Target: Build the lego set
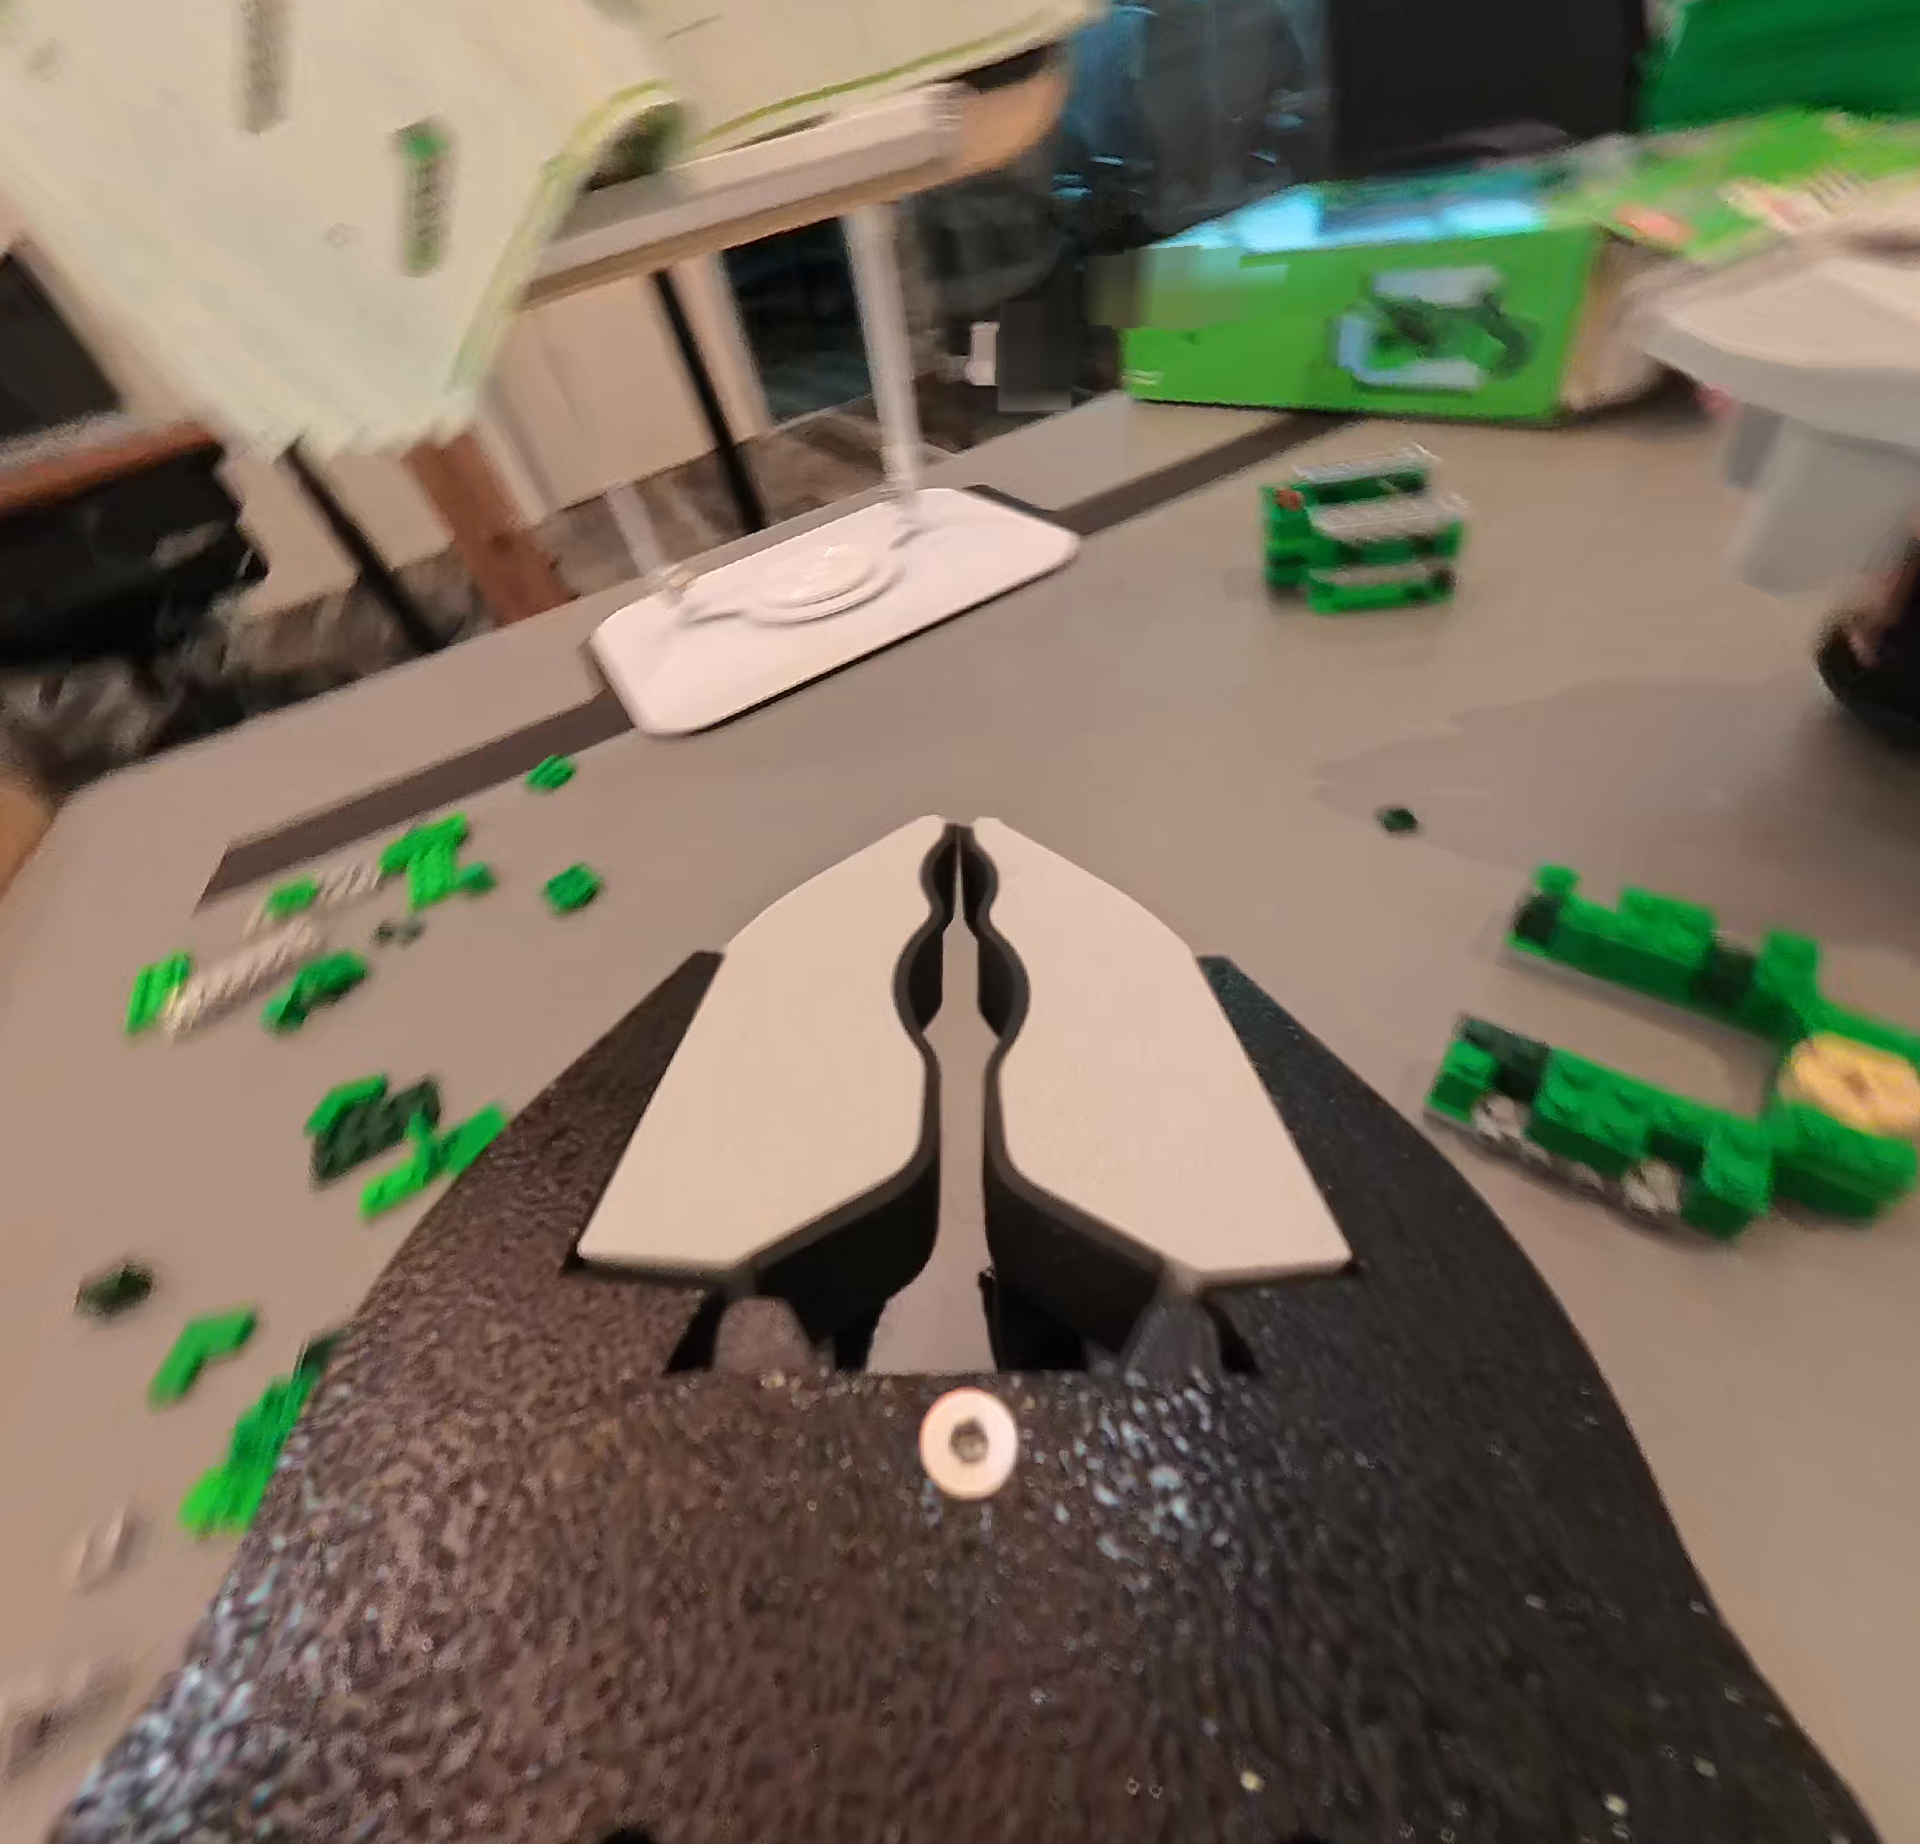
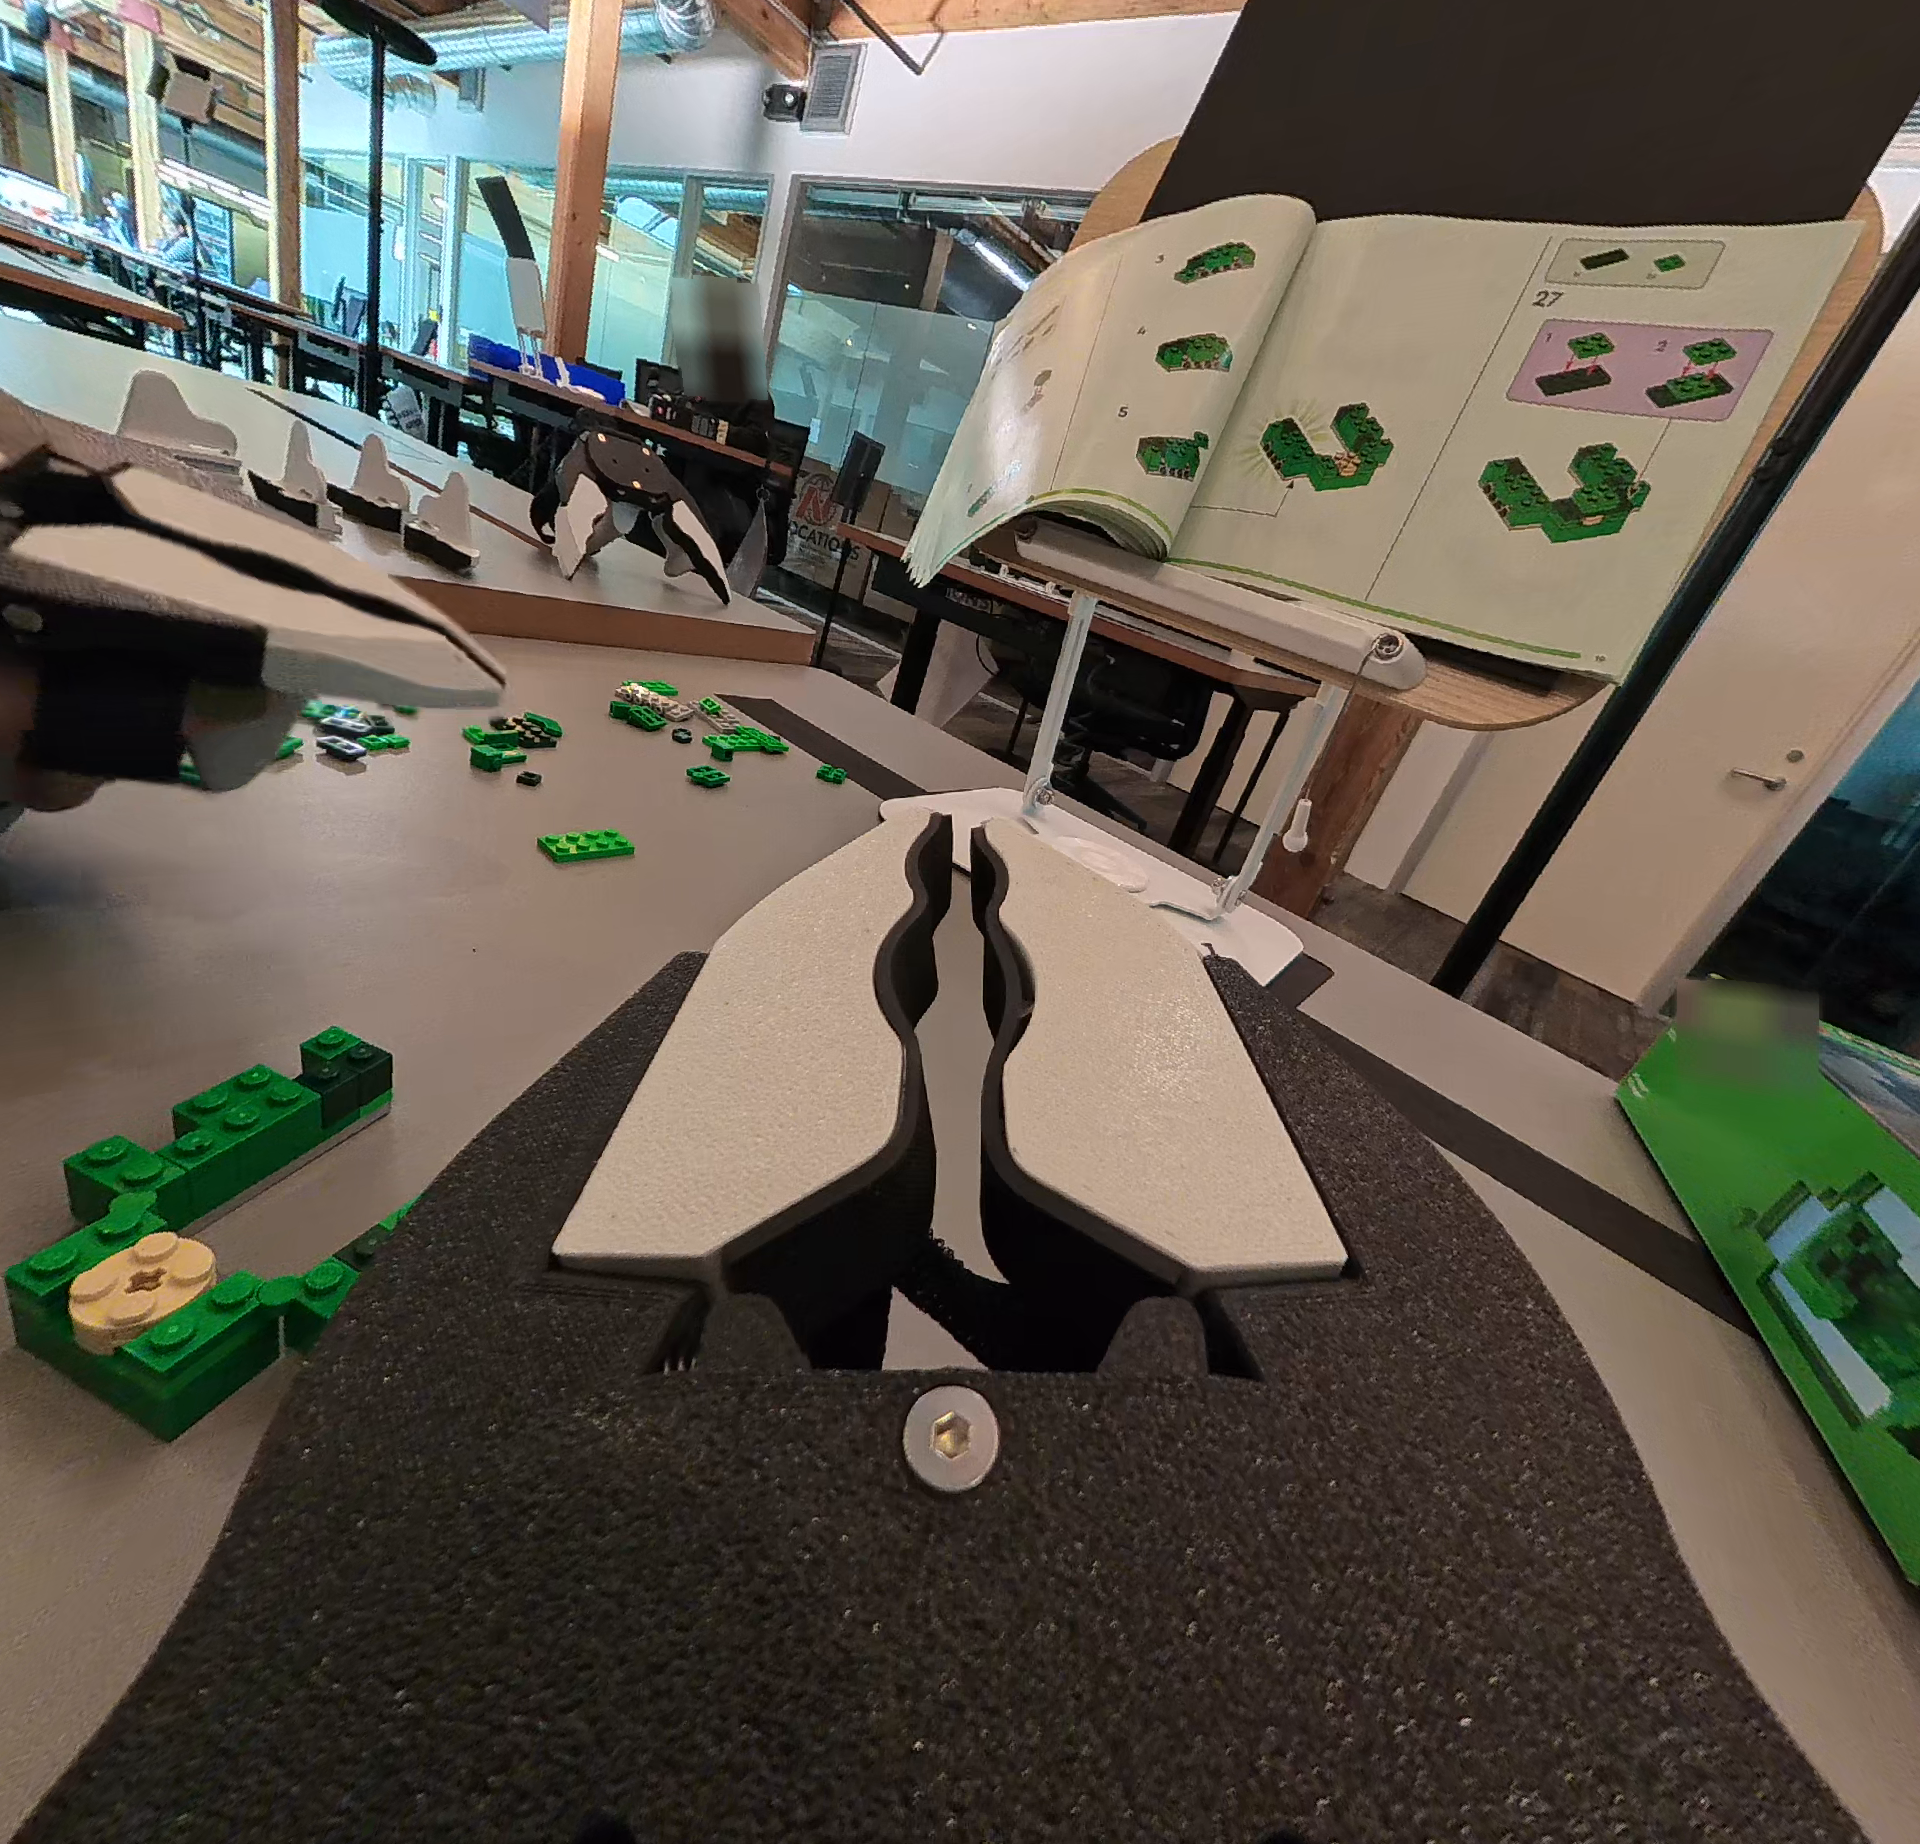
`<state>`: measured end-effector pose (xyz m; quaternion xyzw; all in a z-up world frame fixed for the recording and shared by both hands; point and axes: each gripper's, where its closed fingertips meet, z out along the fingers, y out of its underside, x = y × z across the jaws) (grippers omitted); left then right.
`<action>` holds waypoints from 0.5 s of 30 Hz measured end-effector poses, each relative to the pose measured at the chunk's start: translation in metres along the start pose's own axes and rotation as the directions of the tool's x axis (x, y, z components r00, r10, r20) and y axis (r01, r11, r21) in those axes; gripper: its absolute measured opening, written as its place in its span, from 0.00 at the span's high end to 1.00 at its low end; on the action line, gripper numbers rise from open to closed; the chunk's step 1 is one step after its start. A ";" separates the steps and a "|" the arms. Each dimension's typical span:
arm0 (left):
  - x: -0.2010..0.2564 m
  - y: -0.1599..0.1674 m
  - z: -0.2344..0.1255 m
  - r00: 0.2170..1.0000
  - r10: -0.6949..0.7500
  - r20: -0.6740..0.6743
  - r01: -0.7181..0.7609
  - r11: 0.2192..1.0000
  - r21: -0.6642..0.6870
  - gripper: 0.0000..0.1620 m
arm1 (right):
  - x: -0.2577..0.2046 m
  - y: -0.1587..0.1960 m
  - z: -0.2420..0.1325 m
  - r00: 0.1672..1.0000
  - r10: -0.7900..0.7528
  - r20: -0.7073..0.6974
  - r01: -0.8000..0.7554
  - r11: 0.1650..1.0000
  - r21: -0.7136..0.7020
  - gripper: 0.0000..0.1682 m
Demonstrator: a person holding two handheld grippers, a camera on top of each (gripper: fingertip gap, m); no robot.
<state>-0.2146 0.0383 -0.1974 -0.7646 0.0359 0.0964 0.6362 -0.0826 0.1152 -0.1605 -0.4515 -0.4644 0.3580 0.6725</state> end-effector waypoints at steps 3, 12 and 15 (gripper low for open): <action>-0.044 0.000 -0.010 0.974 -0.177 0.142 0.182 0.983 -0.022 0.77 | 0.000 0.000 0.000 1.000 -0.003 0.001 0.003 1.000 0.000 0.98; -0.151 0.051 -0.008 0.826 -0.483 0.289 0.562 0.671 -0.484 0.64 | -0.002 0.000 0.000 1.000 -0.004 0.006 0.004 1.000 0.001 0.99; -0.150 0.067 -0.004 0.830 -0.464 0.311 0.544 0.546 -0.637 0.68 | -0.002 0.000 0.000 1.000 -0.003 0.009 0.003 1.000 0.001 0.99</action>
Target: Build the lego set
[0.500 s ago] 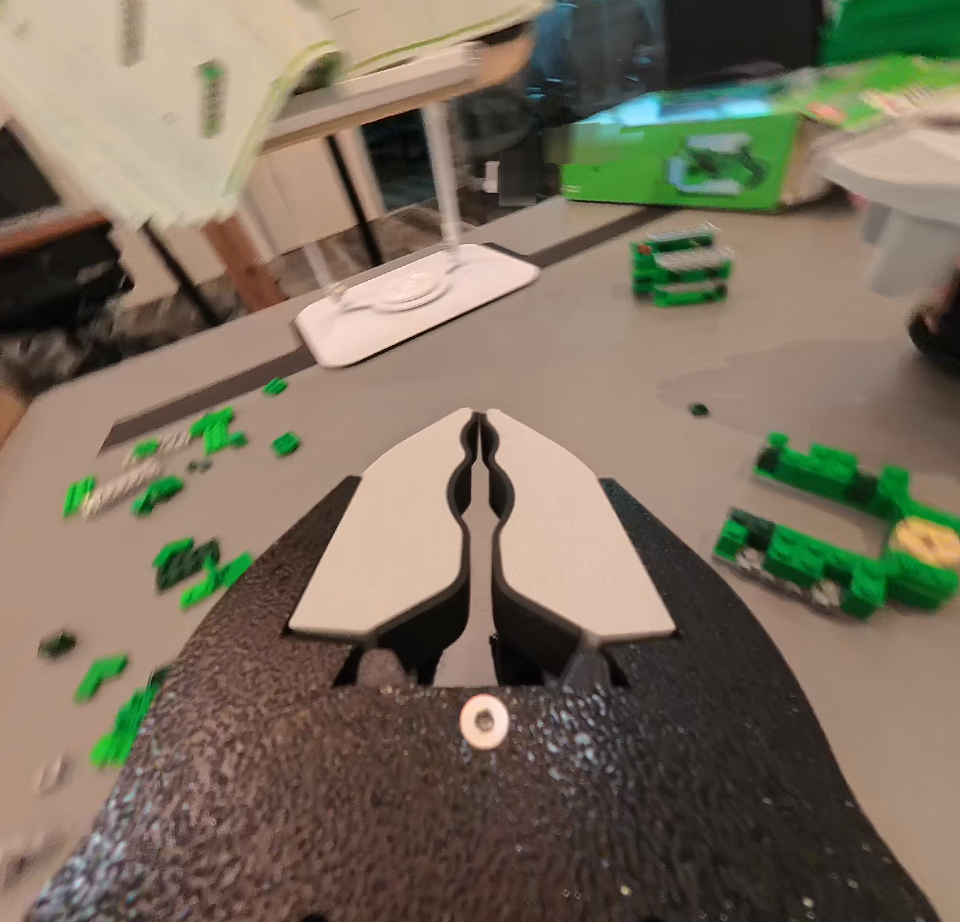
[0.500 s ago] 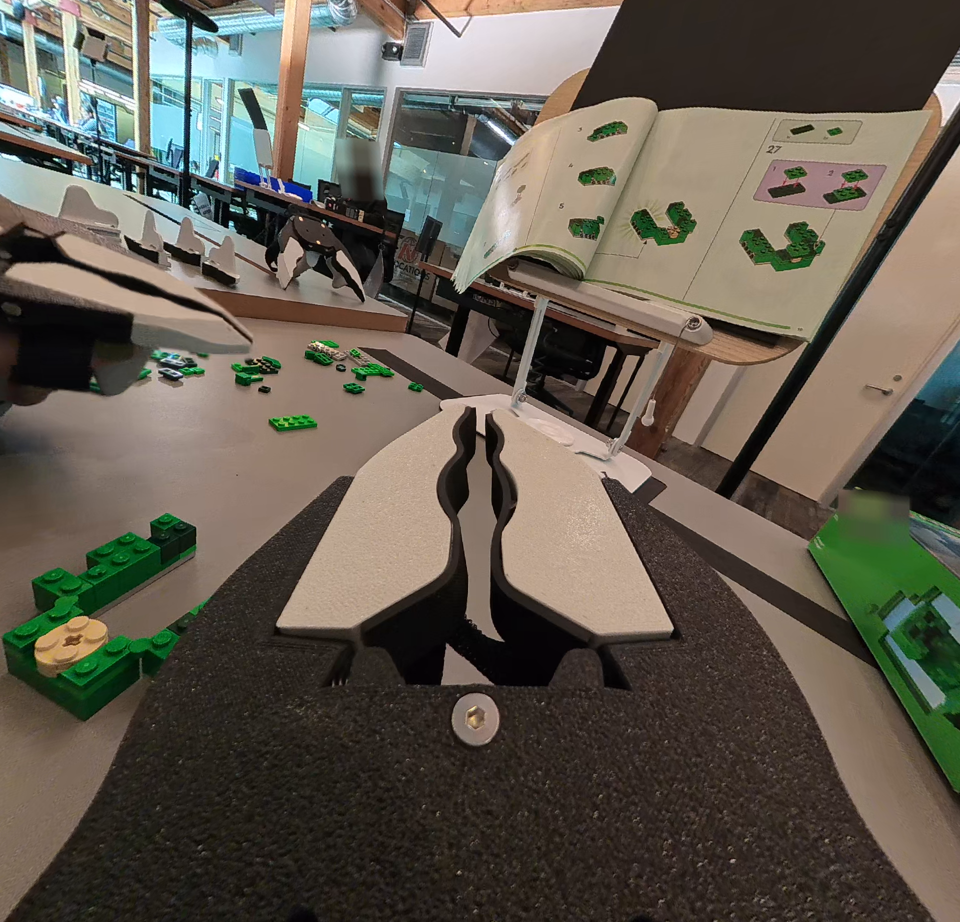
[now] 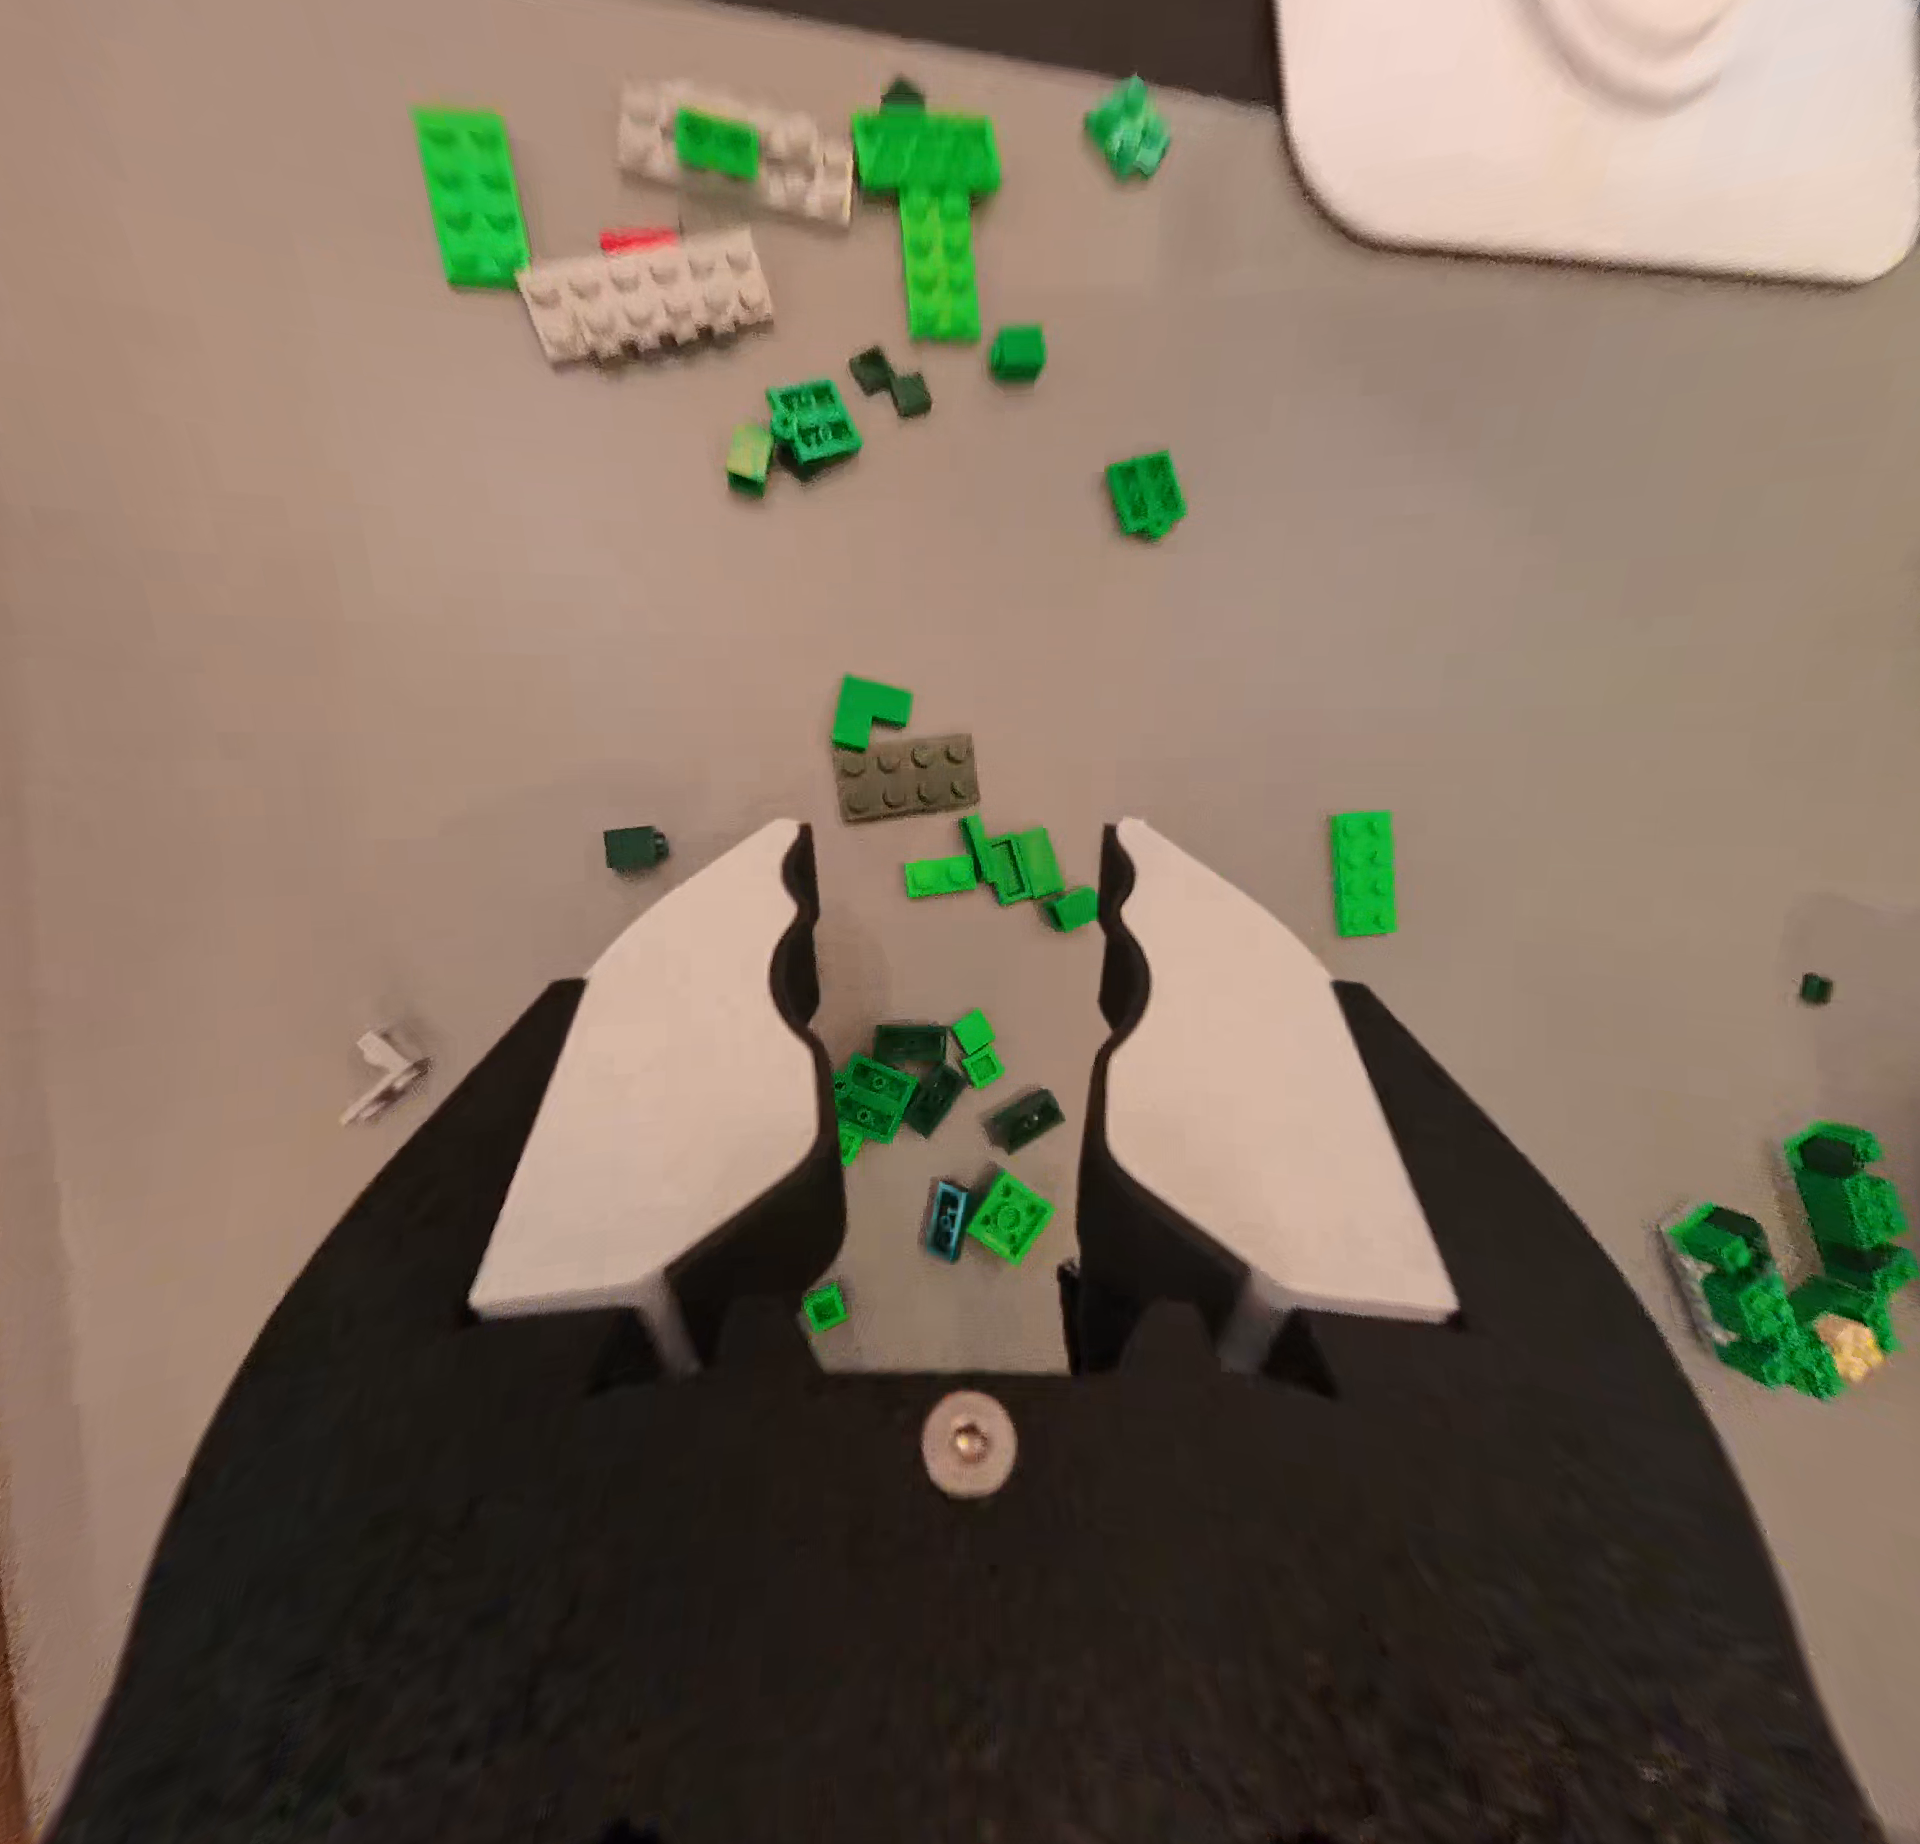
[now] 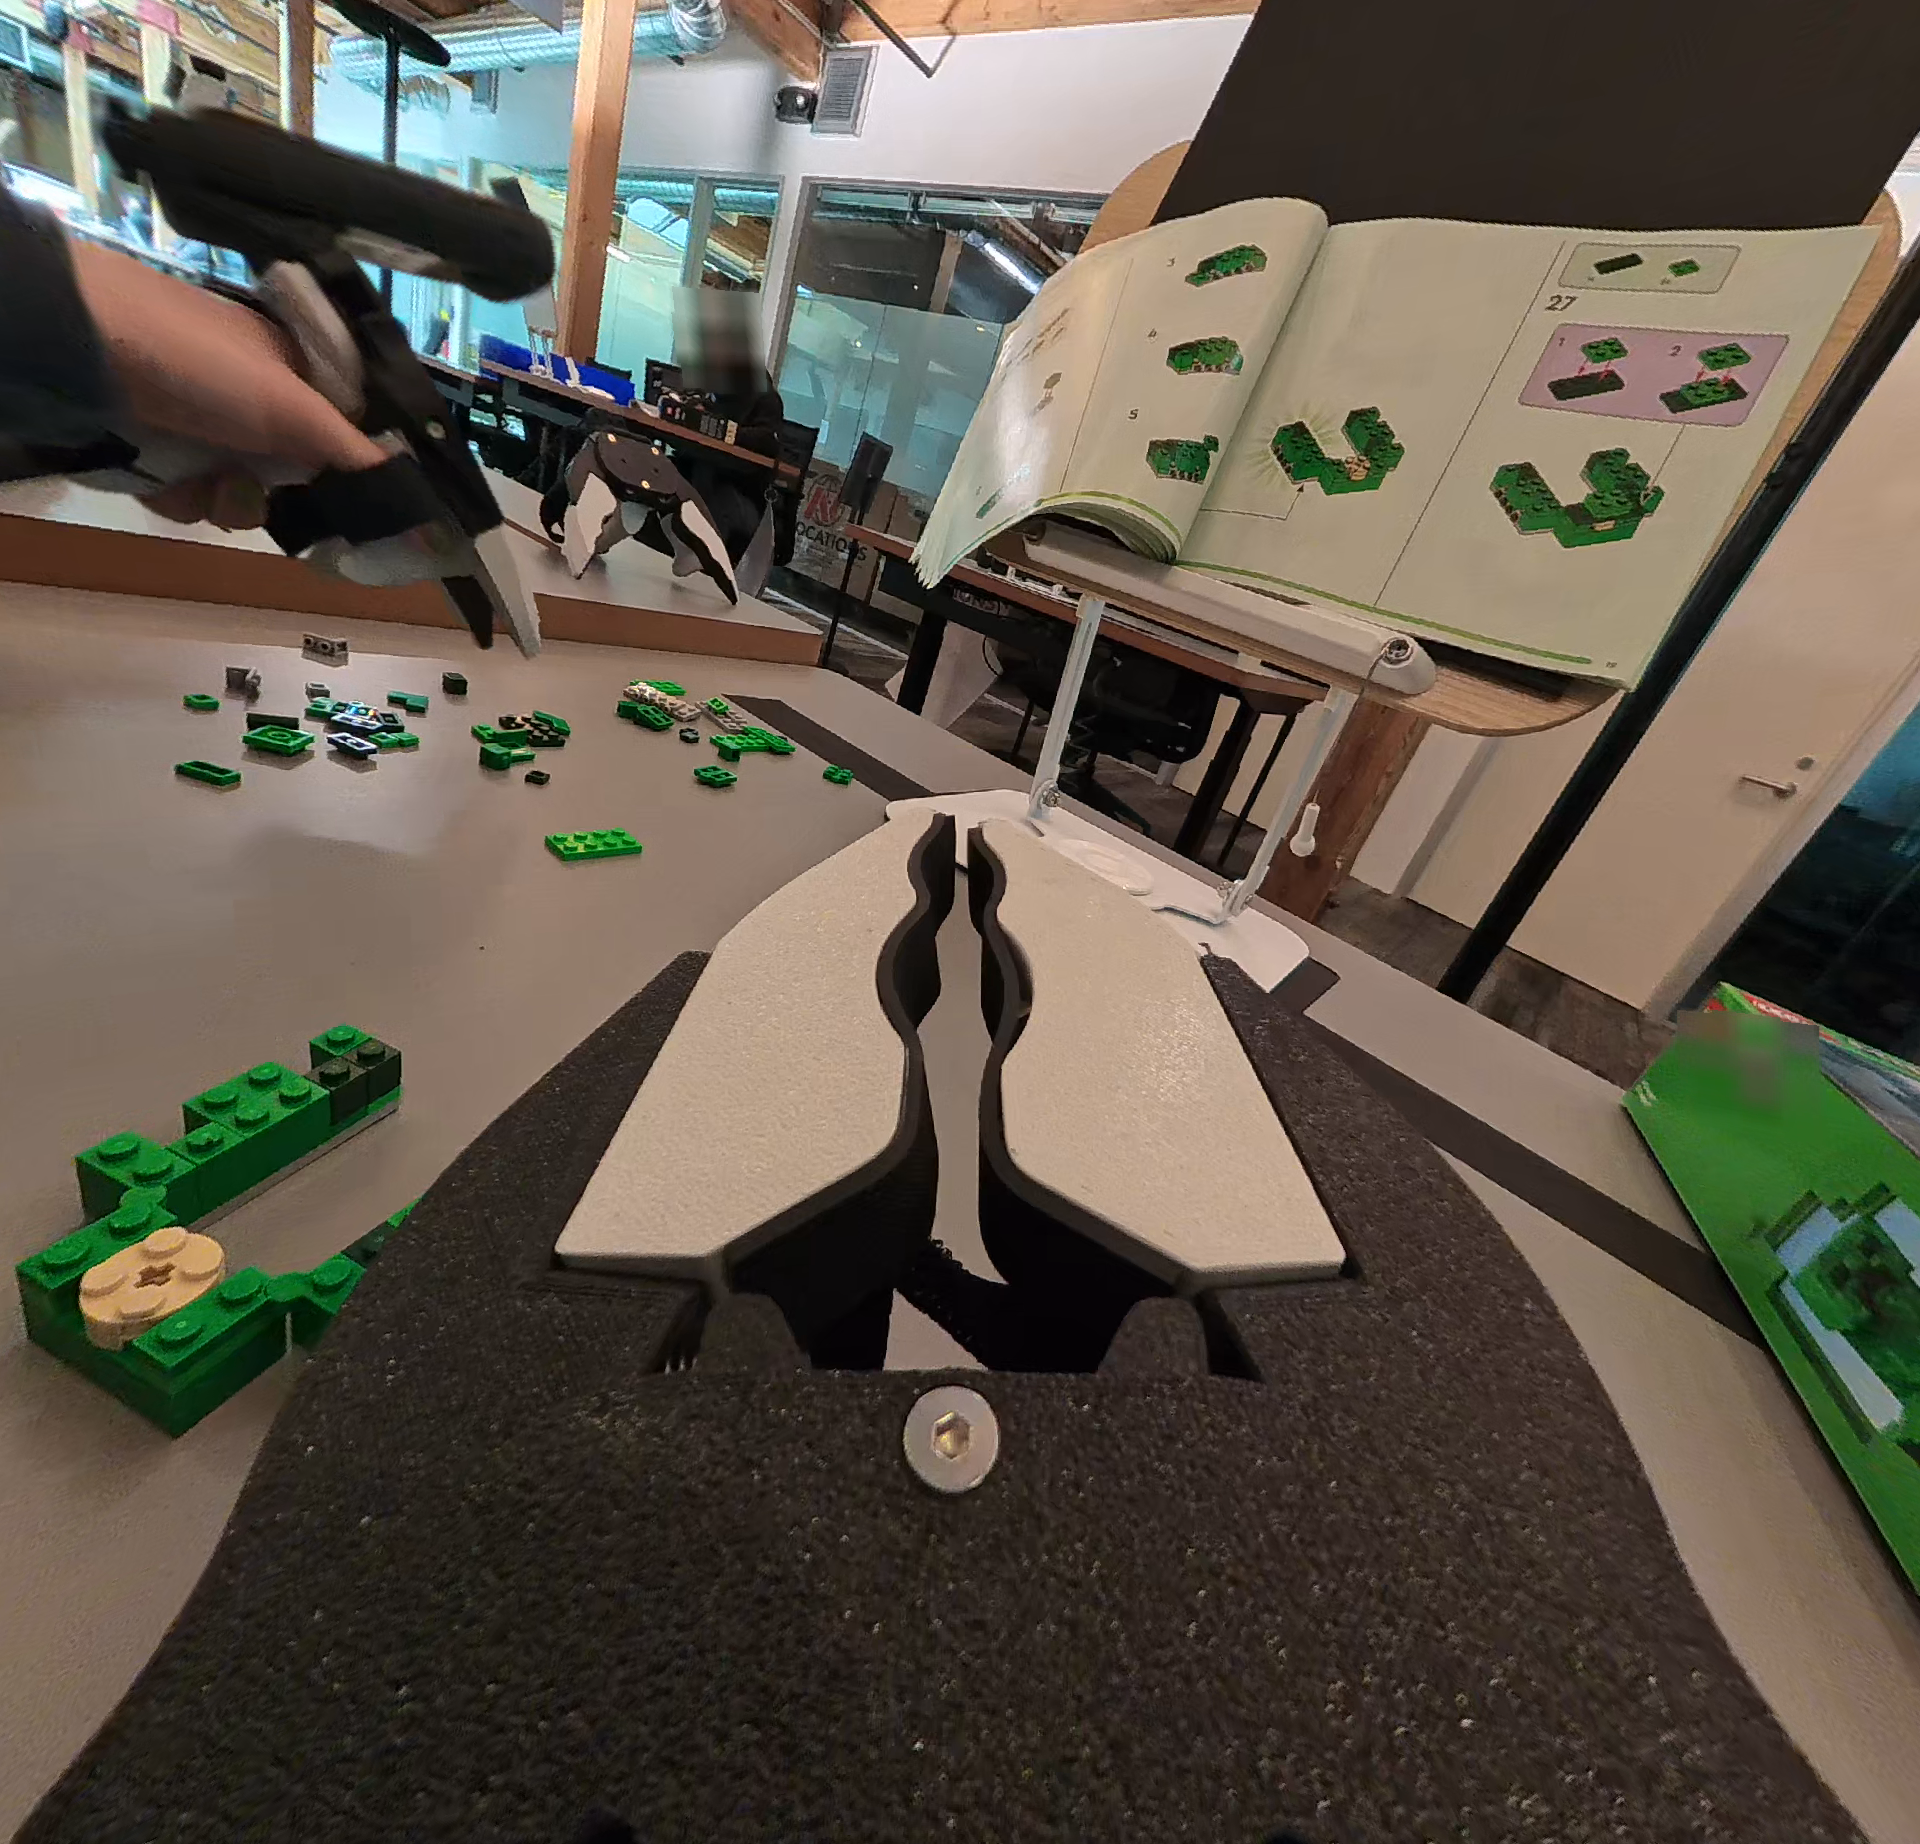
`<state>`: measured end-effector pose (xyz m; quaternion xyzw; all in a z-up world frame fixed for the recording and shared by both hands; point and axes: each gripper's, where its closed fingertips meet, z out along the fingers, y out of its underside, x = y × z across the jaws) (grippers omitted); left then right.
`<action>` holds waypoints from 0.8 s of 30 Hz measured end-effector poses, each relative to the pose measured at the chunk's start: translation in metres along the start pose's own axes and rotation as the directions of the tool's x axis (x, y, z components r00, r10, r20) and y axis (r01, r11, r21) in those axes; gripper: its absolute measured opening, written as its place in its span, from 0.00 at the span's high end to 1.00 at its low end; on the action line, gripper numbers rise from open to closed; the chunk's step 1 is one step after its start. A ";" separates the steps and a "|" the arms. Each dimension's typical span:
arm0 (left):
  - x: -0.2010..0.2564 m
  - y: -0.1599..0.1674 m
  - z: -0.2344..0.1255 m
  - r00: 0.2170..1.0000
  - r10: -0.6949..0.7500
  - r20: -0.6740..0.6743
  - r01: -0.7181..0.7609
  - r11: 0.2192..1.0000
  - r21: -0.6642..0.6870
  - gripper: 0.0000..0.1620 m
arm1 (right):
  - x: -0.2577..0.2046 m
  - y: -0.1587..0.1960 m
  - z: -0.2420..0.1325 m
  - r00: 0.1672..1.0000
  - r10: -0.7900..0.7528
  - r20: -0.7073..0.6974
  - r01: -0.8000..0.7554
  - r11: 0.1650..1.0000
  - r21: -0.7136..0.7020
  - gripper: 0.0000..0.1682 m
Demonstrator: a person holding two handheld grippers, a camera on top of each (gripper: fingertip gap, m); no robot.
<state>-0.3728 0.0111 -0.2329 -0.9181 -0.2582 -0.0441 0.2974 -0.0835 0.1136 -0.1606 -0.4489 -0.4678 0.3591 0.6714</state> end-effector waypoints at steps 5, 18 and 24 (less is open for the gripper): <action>-0.006 0.014 0.019 0.998 -0.029 0.048 0.038 0.980 -0.194 0.60 | 0.000 0.000 0.000 1.000 -0.001 0.001 0.001 1.000 0.001 0.99; -0.016 0.012 0.033 0.989 -0.040 0.143 0.077 0.963 -0.260 0.72 | 0.000 0.000 0.000 1.000 0.002 0.002 -0.002 1.000 0.002 0.99; -0.021 0.012 0.034 0.985 -0.009 0.172 0.057 0.960 -0.274 0.79 | 0.000 0.000 0.000 1.000 0.001 0.004 -0.001 1.000 0.002 0.99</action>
